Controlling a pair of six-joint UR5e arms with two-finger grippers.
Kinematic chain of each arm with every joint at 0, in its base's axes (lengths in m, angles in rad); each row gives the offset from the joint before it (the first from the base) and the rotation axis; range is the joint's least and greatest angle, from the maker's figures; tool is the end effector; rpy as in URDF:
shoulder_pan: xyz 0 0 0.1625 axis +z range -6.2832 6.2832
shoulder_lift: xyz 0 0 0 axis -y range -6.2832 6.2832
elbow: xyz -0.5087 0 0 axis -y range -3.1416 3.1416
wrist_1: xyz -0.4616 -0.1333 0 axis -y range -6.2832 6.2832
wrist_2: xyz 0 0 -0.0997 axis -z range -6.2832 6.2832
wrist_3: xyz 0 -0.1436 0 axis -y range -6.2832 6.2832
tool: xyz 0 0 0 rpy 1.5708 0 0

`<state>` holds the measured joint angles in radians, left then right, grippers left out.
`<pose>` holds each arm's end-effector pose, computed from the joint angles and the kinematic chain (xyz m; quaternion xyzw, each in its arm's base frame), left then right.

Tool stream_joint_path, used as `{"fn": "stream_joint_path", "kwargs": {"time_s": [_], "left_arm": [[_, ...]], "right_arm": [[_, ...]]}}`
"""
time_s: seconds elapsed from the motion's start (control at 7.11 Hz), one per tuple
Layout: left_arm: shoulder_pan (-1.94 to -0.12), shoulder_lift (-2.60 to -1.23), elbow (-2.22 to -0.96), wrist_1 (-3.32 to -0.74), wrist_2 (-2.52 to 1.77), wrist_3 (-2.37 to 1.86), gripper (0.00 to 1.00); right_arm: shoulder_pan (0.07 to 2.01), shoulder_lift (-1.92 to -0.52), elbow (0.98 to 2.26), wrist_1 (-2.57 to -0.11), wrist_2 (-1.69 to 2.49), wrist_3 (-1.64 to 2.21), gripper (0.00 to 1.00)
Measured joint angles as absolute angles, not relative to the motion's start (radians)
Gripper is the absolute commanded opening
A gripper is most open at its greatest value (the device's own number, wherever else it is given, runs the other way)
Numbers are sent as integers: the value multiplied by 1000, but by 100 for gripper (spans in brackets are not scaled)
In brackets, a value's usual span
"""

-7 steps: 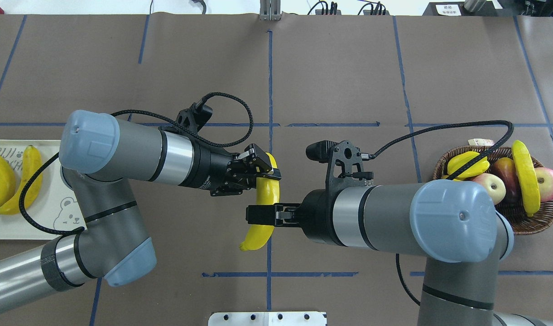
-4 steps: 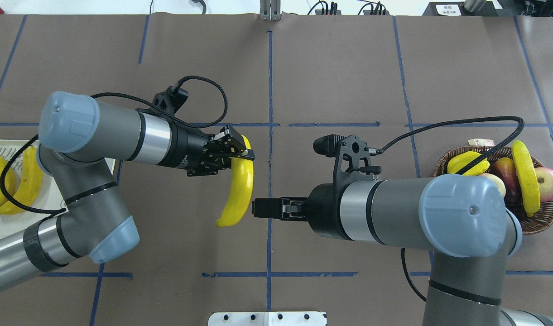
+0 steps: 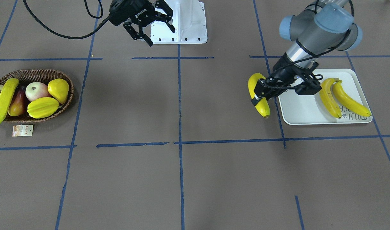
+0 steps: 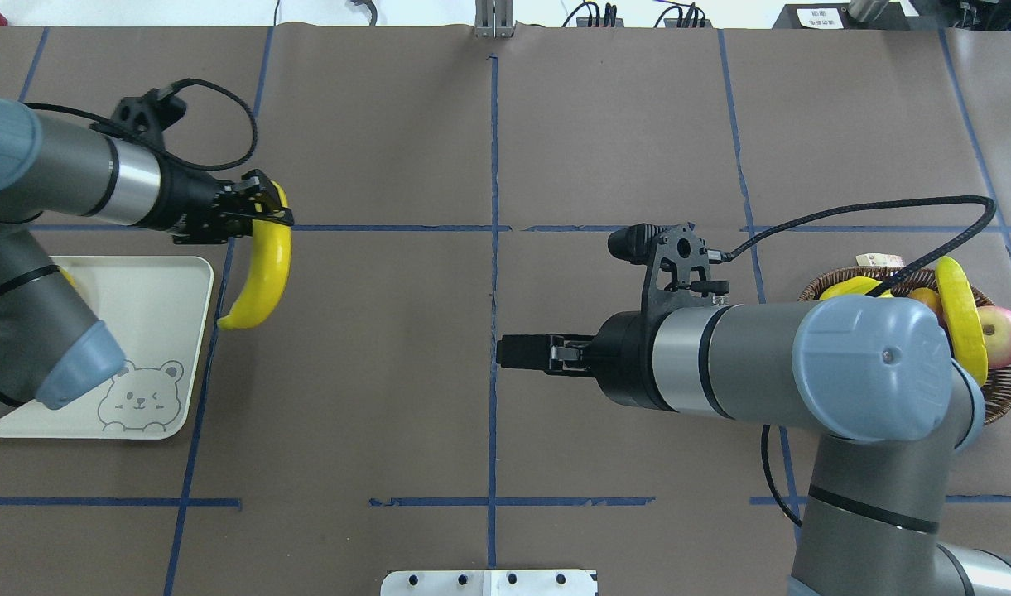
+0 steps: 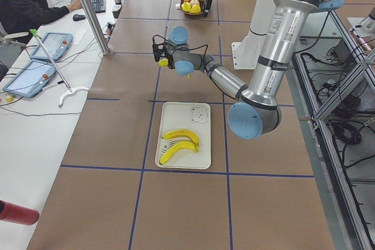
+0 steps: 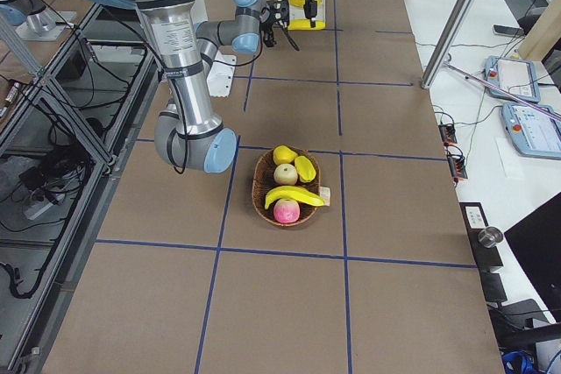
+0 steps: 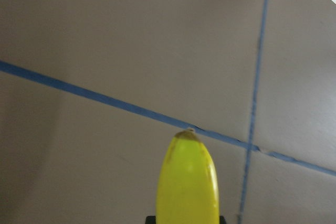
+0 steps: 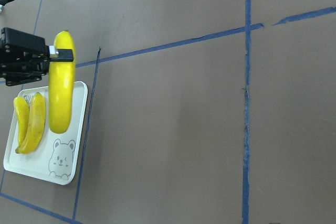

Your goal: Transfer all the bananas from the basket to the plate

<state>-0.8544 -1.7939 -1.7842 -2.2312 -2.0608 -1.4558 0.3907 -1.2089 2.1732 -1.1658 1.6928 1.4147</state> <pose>0.4030 -0.5629 0.4325 0.0525 0.5440 -0.1812 0.8176 -0.5133 -0.3367 0.1898 0.1250 -0.6205 0.0522 0.7724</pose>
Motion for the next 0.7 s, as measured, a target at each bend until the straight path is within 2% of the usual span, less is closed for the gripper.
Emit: {"fn": "stream_joint_path", "kwargs": {"time_s": [0.28,0.56,0.7], "left_arm": [[-891,-1625,-1770,-2223,-2027,-1331,0],[-895,-1539,-1757,-2223,-2012,-1307,0],[-895,-1521,-1756,-2222,-2008,-1306,33]], "right_arm": [[406,-1242,2175,-1166,1686,1415,100],[435,-1308,2196,-1166,1693,1414,100],[450,-1327,2207,-1166,1701,1413,100]]}}
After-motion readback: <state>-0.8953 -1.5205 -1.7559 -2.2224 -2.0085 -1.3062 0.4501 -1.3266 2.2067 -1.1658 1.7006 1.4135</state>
